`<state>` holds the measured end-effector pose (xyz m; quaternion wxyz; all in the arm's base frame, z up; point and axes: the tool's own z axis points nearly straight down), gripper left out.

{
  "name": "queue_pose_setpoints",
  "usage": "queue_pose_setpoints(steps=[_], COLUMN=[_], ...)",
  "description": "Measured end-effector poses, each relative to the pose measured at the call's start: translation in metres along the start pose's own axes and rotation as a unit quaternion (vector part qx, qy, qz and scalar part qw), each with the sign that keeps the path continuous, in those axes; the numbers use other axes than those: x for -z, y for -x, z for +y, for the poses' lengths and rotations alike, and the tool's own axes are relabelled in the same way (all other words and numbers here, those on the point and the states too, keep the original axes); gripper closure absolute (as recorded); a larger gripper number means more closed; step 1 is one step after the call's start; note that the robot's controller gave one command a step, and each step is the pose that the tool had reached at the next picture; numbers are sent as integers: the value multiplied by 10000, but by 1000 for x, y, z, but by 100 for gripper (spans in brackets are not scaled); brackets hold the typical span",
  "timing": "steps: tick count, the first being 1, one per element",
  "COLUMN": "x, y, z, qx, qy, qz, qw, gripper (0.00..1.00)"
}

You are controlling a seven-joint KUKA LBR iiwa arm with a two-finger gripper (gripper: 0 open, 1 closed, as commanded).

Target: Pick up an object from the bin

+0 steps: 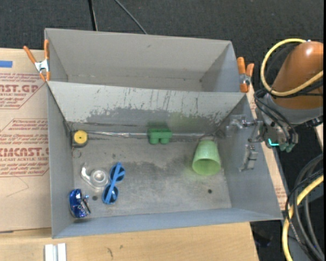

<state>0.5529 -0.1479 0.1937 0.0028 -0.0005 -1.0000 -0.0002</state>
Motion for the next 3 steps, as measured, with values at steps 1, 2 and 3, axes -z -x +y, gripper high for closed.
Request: queue_pose_setpoints(steps=[1, 2, 3], x=[-112, -105, 136], y=[19, 21, -23], z=[43, 42, 47], qx=[426, 431, 622], qy=[-13, -18, -20], qz=[-146, -159, -85], qw=[9990, 9989, 9980], gripper=[0, 100, 100])
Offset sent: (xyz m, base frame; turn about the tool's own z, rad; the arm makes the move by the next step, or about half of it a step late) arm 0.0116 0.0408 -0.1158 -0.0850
